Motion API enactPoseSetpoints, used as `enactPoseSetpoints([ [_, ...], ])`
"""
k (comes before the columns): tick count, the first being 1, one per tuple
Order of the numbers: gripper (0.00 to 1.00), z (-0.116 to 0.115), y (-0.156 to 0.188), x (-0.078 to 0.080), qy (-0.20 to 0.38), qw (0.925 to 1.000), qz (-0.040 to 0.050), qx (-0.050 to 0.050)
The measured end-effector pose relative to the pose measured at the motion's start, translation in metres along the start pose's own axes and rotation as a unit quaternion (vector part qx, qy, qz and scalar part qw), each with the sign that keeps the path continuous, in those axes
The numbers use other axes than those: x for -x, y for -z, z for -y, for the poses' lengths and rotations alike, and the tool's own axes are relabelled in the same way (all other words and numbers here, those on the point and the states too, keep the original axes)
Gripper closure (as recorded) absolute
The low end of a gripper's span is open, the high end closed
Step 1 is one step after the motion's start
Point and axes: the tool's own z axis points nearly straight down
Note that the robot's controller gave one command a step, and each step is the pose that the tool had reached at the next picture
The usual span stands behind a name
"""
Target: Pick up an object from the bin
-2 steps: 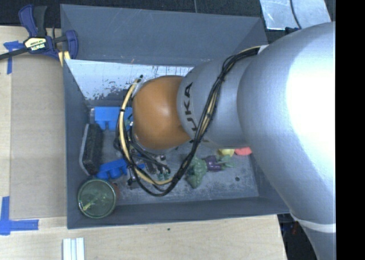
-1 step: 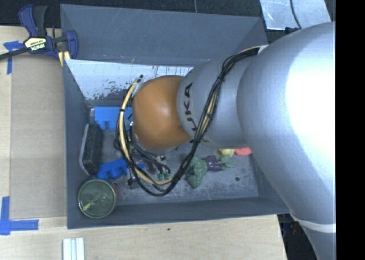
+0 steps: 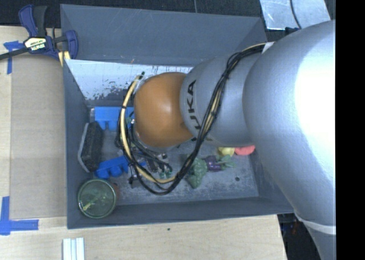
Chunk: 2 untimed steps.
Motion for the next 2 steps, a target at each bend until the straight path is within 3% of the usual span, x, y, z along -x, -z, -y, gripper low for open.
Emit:
enactPoseSetpoints([
  [2, 1.00, 0.000, 0.054, -0.001, 0.000, 1.0000, -0.0027, 0.000],
])
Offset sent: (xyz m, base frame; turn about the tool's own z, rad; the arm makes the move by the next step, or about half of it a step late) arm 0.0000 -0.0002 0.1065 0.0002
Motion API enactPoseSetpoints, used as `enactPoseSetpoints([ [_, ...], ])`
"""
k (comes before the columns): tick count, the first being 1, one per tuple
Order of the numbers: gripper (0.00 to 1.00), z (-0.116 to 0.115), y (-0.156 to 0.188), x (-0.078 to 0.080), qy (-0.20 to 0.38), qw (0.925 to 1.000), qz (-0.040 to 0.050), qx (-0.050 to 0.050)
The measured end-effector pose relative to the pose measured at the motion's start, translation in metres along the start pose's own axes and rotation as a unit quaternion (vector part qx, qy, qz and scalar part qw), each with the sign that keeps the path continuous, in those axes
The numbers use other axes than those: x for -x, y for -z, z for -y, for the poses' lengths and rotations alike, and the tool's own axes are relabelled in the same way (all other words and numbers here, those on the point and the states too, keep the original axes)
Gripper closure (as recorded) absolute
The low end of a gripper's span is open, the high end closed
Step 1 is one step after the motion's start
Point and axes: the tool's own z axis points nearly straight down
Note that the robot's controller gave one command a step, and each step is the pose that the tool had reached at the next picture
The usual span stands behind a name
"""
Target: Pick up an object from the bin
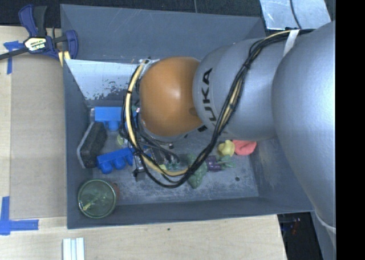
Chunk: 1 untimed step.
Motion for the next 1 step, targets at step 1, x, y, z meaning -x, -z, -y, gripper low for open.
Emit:
enactPoseSetpoints([
  [1, 1.00, -0.0003, 0.0429, 0.0024, 0.000, 1.0000, 0.0039, 0.000],
])
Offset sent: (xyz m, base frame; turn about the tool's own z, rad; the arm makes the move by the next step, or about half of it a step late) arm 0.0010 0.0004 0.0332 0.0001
